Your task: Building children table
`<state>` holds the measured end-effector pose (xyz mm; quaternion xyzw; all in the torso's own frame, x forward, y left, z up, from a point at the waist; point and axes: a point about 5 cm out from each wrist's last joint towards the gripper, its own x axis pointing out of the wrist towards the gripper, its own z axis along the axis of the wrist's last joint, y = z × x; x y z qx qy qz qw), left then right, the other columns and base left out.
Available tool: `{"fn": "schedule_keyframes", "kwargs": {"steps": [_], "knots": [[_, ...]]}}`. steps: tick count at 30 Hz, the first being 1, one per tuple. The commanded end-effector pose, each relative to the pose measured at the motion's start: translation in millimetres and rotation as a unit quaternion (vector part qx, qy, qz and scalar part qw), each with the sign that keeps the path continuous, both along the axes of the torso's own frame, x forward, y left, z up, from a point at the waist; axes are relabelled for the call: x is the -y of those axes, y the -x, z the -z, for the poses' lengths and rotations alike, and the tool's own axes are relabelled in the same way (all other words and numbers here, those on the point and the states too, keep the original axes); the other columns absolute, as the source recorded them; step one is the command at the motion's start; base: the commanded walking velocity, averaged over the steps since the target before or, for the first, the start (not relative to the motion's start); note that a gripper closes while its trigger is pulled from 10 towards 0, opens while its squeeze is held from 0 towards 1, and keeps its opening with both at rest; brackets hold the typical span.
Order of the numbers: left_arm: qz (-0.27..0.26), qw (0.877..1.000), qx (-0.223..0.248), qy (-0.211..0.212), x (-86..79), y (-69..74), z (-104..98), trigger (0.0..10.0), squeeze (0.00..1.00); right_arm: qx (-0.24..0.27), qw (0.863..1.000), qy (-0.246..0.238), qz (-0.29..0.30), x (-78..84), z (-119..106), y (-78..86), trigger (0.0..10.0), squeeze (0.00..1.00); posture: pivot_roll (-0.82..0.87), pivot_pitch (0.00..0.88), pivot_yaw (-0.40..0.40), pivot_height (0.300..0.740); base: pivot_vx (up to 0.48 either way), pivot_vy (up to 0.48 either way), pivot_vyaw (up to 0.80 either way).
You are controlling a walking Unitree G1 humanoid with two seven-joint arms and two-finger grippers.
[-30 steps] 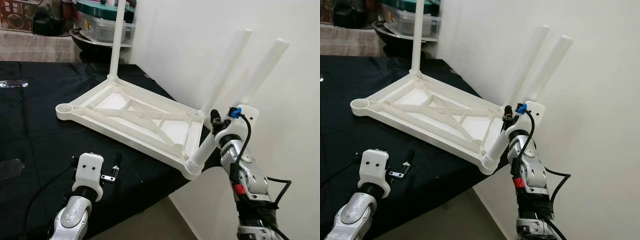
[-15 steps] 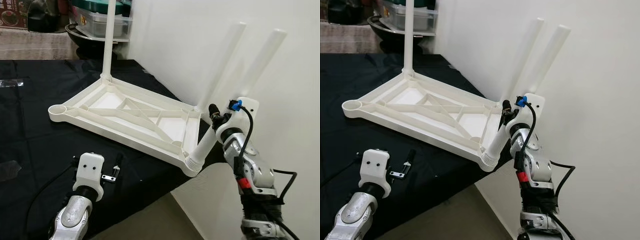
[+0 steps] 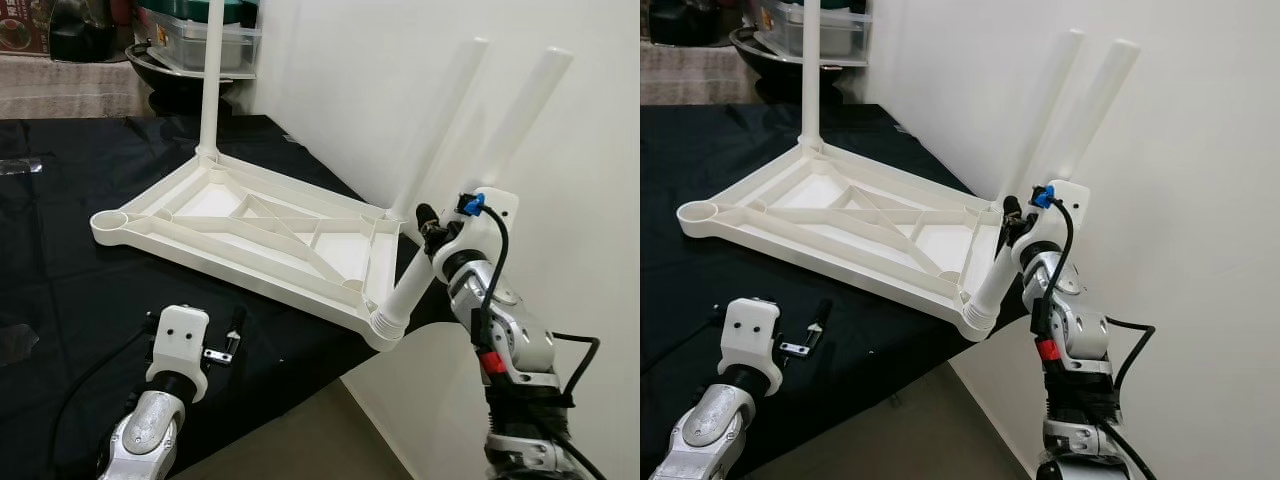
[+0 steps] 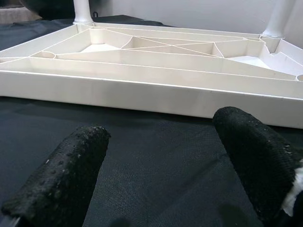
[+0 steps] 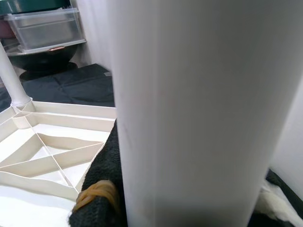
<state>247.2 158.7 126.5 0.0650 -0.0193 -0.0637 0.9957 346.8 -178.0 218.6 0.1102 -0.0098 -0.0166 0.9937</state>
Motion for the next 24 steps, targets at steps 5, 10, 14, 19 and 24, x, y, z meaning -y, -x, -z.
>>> {"fn": "schedule_keyframes", "kwargs": {"steps": [5,10,14,19,24], "knots": [[0.008,1.0,-0.007,0.004,5.4,-1.0,2.6,10.0,0.0,-0.019,0.999,0.028,-0.007,4.9,5.9,0.8,10.0,0.0,0.12,0.0,-0.221,0.74,0.0,0.0,0.0],[0.009,1.0,-0.007,0.004,5.9,-1.1,2.8,10.0,0.0,-0.018,0.999,0.028,-0.008,4.7,5.5,1.2,10.0,0.0,0.12,0.0,-0.222,0.74,0.0,0.0,0.0],[0.009,1.0,-0.007,0.003,5.8,-0.9,2.7,10.0,0.0,-0.017,0.999,0.027,-0.008,4.6,4.8,1.5,10.0,0.0,0.11,0.0,-0.219,0.74,0.0,0.0,0.0],[0.009,1.0,-0.008,0.003,5.6,-0.7,3.1,10.0,0.0,-0.015,1.0,0.025,-0.006,4.7,3.9,2.1,10.0,0.0,0.11,0.0,-0.218,0.74,0.0,0.0,0.0],[0.009,1.0,-0.008,0.003,5.7,-1.0,3.2,10.0,0.0,-0.013,1.0,0.024,-0.007,4.6,3.6,2.2,10.0,0.0,0.11,0.0,-0.22,0.74,0.0,0.0,0.0]]}}
